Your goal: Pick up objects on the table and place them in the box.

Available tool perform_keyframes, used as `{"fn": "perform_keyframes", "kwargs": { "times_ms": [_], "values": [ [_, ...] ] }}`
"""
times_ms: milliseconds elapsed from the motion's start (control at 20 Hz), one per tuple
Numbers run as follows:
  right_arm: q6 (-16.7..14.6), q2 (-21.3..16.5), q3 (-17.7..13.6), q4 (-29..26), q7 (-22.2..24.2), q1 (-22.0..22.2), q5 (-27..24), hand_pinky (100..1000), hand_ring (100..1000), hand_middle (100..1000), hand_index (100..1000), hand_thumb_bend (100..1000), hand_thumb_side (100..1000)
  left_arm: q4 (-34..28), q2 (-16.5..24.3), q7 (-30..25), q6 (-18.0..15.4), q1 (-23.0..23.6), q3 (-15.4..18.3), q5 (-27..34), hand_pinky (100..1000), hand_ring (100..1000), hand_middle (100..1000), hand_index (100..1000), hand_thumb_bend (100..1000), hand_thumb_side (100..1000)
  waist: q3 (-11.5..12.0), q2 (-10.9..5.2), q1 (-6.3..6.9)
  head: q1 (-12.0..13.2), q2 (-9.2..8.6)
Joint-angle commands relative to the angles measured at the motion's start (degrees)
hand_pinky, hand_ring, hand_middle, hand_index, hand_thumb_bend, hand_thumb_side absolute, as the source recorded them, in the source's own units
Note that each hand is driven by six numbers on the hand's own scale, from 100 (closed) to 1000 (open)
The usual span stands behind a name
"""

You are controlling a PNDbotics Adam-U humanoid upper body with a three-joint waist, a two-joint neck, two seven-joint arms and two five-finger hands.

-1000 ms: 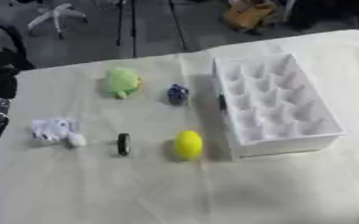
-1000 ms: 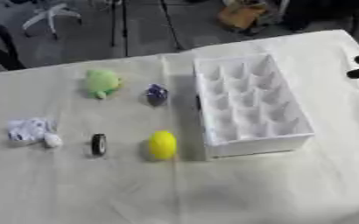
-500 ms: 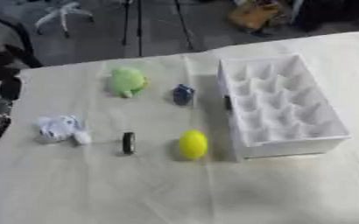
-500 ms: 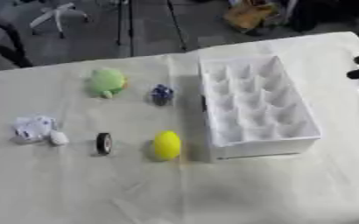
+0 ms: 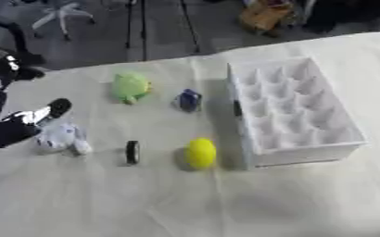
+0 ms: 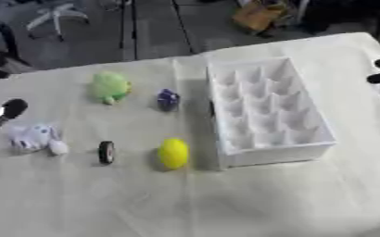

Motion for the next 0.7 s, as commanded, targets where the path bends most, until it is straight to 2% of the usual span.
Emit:
{"fn": "perform_keyframes", "kwargs": {
  "times_ms": [50,350,400,450,600,700],
  "values": [
    [-0.09,-1.70,-0.17,-1.41,0.29,-0.57,-0.09,780,664,713,889,373,733,2.44,4.04,-6.02,1.13,-2.79,-2.99,-4.44,718,688,788,832,875,716,-0.09,-0.37,0.06,0.09,0.28],
    [-0.14,-1.82,-0.13,-1.41,0.37,-0.66,-0.23,780,664,713,889,361,734,6.55,3.50,-11.17,4.64,-3.78,-7.72,-9.33,652,607,776,825,891,719,-0.31,-0.40,0.04,-0.18,0.28],
    [-0.15,-1.83,-0.13,-1.41,0.38,-0.66,-0.25,780,664,713,889,361,734,6.86,3.35,-11.26,5.06,-3.75,-8.03,-9.76,652,607,776,825,891,719,-0.32,-0.42,0.04,-0.21,0.28],
    [-0.15,-1.82,-0.14,-1.41,0.37,-0.65,-0.27,780,664,712,889,356,734,7.68,2.78,-11.02,6.06,-3.50,-8.26,-10.44,603,539,753,807,909,712,-0.31,-0.46,0.00,-0.42,0.28],
    [-0.17,-1.80,-0.11,-1.41,0.42,-0.65,-0.35,781,664,713,889,354,734,9.52,1.08,-9.25,8.21,-3.59,-9.39,-12.32,588,512,740,802,921,717,-0.28,-0.53,-0.10,-0.78,0.28],
    [-0.21,-1.80,-0.08,-1.41,0.46,-0.69,-0.41,781,664,713,890,352,735,10.05,0.35,-8.61,7.86,-4.07,-10.54,-12.15,595,503,735,804,930,710,-0.30,-0.55,-0.17,-0.71,0.28]
  ]
}}
